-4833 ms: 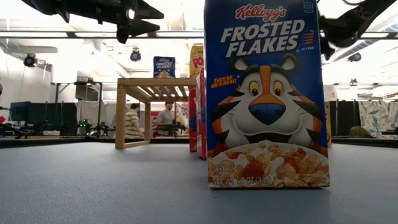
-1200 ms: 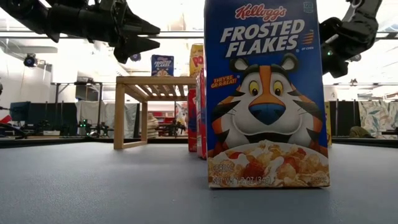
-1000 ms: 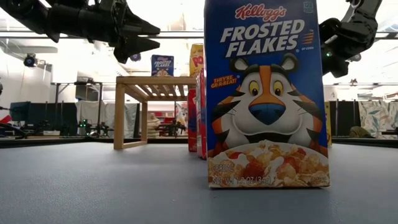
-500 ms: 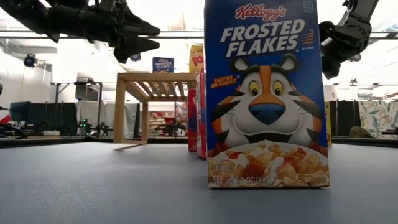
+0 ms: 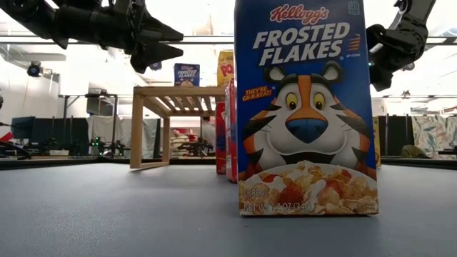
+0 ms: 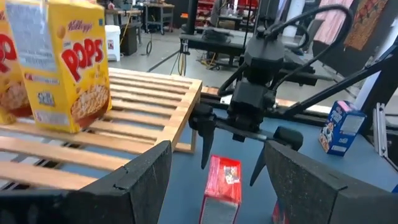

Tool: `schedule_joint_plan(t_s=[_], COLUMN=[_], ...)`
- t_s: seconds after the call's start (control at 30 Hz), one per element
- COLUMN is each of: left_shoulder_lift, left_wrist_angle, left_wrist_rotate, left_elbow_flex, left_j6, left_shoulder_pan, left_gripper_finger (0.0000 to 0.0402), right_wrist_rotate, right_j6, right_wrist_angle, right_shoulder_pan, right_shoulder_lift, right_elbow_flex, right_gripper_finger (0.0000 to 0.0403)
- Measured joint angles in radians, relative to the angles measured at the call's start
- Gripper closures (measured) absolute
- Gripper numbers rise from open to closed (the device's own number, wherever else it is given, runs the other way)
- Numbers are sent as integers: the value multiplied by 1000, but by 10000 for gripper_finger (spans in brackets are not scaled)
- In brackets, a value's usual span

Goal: Stack cereal on shelf
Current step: Put the top red cereal box on the shelf aligned with the other red cereal box

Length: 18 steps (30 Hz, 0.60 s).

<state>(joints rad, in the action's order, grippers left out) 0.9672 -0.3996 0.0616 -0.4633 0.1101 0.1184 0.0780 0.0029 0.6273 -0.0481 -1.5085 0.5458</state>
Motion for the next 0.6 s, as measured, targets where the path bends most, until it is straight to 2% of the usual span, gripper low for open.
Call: schedule_joint_plan(t_s=[0.23, 0.4, 0.6], left_shoulder_lift=[53, 141, 281], left_wrist_angle=[14, -43, -24], left_wrist_rotate=[-1, 32, 72], left_elbow_flex=[0, 0, -71], left_j6=[-30, -110, -145], left_shoulder_pan=[-24, -78, -126], left_gripper_finger=[159, 159, 159], right_wrist_rotate=[22, 97, 108], right_j6=[-13, -36, -26], right_wrist_angle=[-1, -10, -12], right_shoulder_pan=[38, 70, 74], right_shoulder_lift=[0, 0, 0], right_elbow_flex=[0, 0, 0], right_gripper_finger=[54, 64, 67])
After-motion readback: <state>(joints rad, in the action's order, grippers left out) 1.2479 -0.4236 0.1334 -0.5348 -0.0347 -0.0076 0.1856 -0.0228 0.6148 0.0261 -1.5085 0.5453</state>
